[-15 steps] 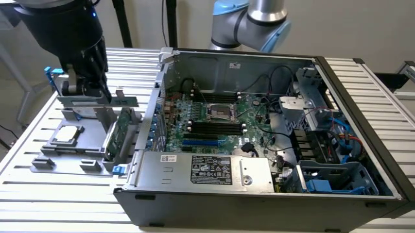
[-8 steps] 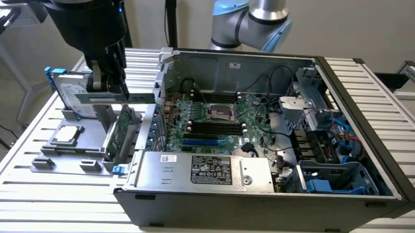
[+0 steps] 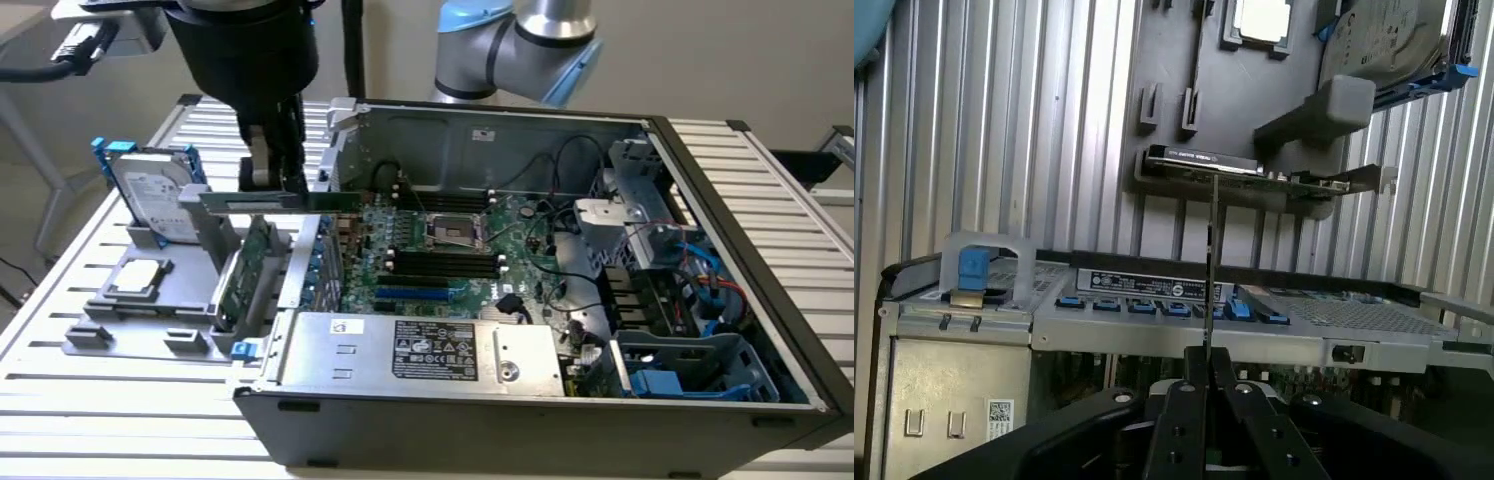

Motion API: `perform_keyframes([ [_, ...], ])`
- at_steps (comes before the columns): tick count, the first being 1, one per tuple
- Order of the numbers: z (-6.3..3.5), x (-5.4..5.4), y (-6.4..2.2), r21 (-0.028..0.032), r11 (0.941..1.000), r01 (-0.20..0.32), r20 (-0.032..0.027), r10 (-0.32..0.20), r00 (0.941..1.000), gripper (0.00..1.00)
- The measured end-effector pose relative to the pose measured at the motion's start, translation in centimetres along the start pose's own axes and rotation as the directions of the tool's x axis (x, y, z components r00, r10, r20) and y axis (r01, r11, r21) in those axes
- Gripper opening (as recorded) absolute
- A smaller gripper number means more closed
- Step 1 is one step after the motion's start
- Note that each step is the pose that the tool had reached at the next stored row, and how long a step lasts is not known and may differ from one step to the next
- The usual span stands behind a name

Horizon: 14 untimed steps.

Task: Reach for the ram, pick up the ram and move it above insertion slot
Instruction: 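Pick up the ram and move it above insertion slot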

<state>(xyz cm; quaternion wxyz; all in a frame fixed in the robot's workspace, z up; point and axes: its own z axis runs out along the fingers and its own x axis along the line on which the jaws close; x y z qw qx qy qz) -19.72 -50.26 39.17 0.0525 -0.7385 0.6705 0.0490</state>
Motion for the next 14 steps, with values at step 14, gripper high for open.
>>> perform_keyframes([
  [14,0.02,0.5,-6.36,-0.0004,1.0000,0.000,0.0005,0.000,1.0000,0.13],
])
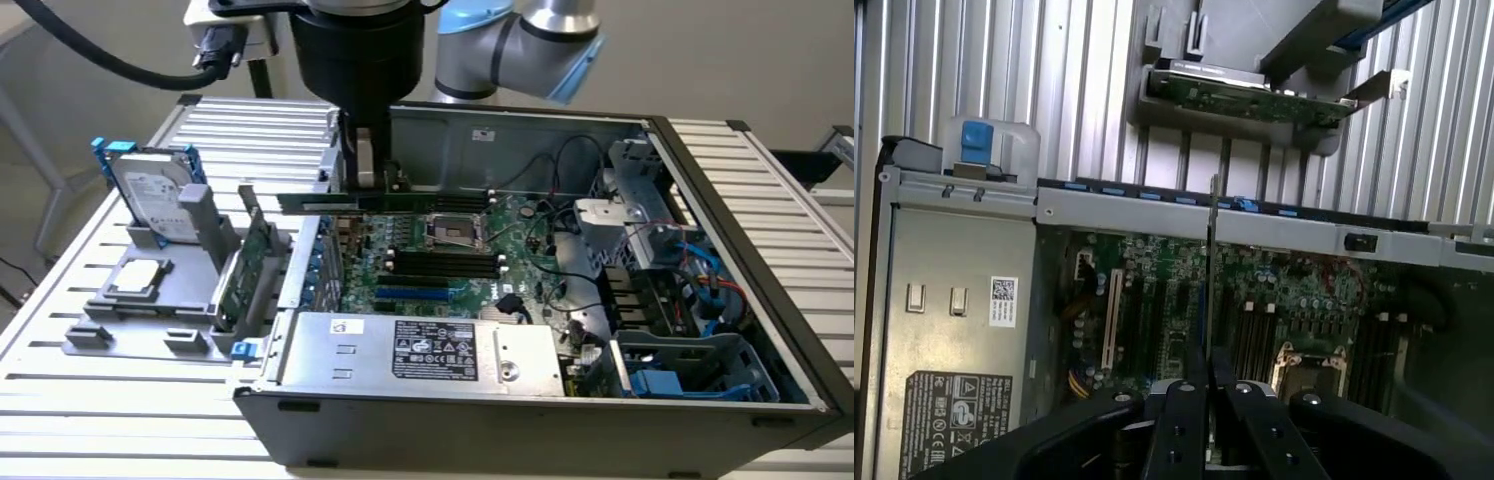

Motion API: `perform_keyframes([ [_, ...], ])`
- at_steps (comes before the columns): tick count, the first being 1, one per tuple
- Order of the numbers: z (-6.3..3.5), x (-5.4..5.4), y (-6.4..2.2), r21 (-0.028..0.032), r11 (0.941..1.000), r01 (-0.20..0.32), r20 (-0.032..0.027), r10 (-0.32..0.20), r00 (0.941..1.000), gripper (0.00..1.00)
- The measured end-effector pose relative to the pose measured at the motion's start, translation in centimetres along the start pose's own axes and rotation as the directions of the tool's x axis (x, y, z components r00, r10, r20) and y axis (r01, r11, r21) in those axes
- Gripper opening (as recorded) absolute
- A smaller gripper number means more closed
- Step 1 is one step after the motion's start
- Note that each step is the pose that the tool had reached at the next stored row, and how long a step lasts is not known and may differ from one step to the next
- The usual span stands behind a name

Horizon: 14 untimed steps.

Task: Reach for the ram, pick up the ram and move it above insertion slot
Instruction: 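Pick up the ram and move it above insertion slot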

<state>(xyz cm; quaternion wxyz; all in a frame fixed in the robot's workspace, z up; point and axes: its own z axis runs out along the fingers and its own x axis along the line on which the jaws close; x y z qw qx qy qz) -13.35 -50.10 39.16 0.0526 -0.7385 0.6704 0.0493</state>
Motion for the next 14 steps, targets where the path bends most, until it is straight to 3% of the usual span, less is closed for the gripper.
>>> perform_keyframes([
  [6,0.27,-0.6,-2.51,-0.0001,1.0000,0.000,0.0000,0.000,1.0000,0.13],
  [14,1.18,-3.2,-4.53,0.0000,1.0000,0.000,-0.0001,0.000,1.0000,0.13],
])
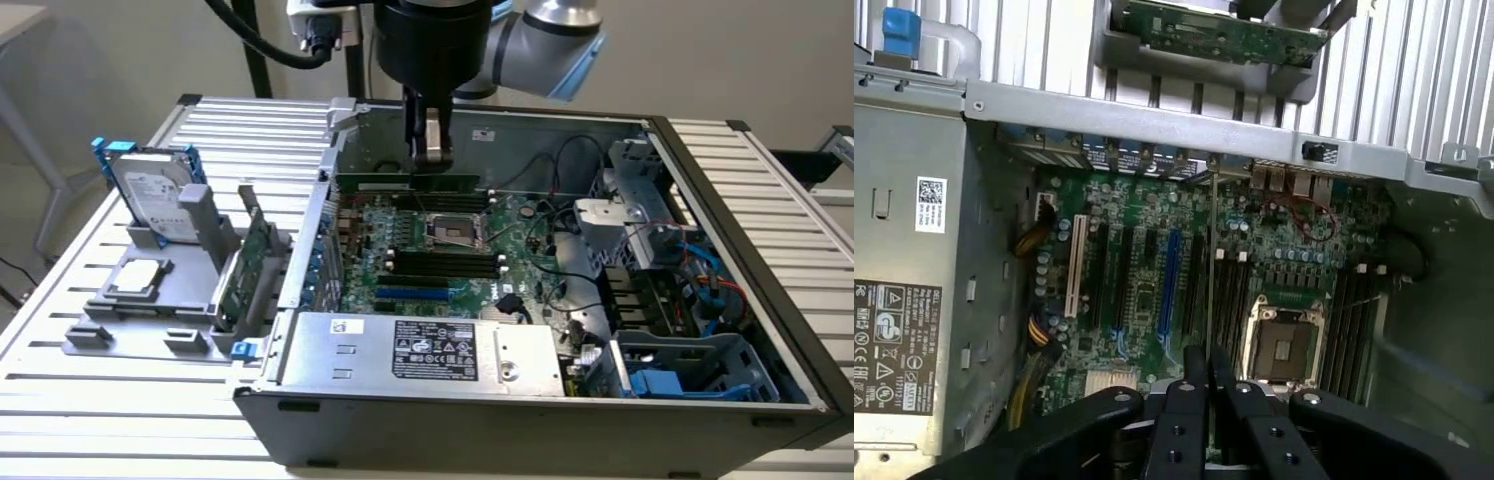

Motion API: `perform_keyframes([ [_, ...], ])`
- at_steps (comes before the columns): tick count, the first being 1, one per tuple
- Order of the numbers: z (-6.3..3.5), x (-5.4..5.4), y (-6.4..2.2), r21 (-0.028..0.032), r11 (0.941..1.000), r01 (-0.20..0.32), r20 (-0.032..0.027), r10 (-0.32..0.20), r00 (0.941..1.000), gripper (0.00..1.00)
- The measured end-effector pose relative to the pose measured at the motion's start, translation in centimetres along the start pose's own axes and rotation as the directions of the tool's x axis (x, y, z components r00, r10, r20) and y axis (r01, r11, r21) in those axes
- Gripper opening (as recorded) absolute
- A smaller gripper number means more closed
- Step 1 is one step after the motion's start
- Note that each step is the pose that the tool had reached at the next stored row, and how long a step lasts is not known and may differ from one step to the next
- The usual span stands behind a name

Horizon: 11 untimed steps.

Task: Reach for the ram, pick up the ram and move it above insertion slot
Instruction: 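Pick up the ram and move it above insertion slot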

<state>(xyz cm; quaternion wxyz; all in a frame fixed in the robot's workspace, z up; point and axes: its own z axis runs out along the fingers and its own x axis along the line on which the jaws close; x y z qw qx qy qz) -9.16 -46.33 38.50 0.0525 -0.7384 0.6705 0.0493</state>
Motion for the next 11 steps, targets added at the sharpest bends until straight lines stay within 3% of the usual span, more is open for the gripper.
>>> perform_keyframes([
  [11,1.57,-4.0,-2.55,-0.0001,1.0000,0.000,-0.0012,0.000,1.0000,0.13],
])
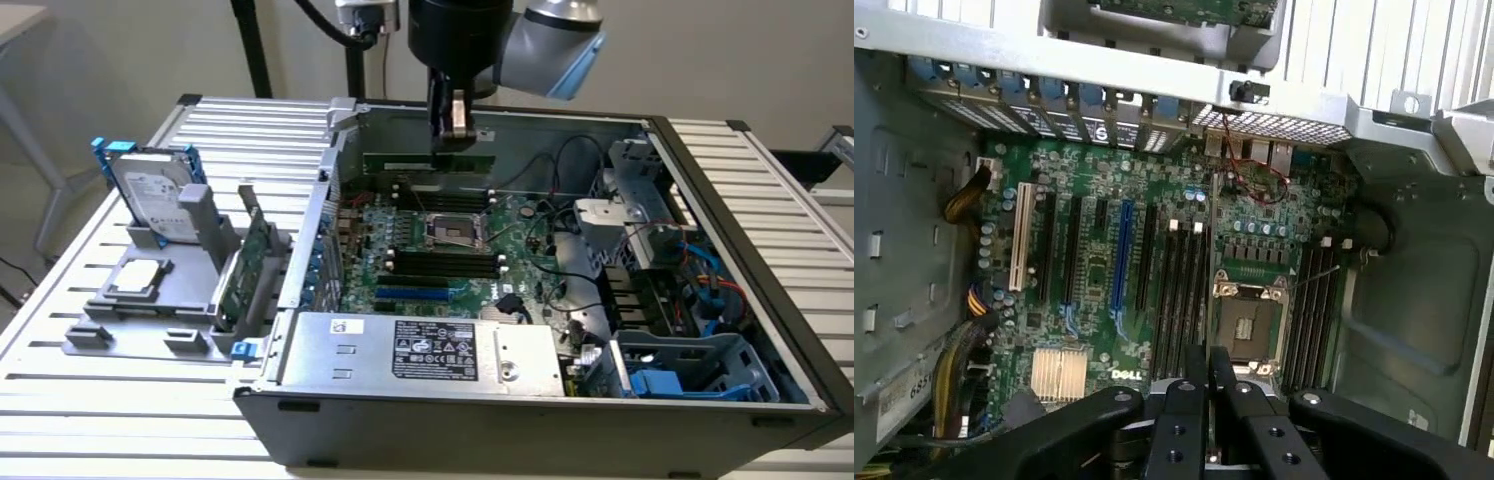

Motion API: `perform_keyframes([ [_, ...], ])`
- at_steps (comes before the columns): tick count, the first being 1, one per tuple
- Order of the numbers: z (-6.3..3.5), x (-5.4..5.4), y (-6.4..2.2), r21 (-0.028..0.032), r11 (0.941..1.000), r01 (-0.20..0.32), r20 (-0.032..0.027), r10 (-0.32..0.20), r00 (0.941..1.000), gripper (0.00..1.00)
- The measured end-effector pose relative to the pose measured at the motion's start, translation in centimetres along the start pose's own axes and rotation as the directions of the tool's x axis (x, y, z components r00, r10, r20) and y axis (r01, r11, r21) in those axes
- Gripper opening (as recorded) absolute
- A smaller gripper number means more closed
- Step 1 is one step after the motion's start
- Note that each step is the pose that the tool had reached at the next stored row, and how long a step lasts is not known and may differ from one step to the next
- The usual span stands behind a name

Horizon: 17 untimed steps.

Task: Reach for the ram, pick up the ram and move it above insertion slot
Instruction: 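Pick up the ram and move it above insertion slot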

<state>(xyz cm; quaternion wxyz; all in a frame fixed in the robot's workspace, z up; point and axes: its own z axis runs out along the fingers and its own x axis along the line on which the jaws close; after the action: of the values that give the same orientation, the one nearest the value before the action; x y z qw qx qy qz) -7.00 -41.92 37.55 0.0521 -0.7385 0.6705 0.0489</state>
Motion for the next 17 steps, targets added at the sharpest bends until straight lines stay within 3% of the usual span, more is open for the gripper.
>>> perform_keyframes([
  [5,0.73,-1.4,-1.13,-0.0001,1.0000,0.000,-0.0010,0.000,1.0000,0.13],
  [10,1.23,-1.6,-2.14,0.0015,0.9999,-0.011,-0.0010,0.011,0.9999,0.13],
  [17,1.39,-1.7,-2.68,0.0063,0.9989,-0.046,-0.0033,0.046,0.9989,0.13],
])
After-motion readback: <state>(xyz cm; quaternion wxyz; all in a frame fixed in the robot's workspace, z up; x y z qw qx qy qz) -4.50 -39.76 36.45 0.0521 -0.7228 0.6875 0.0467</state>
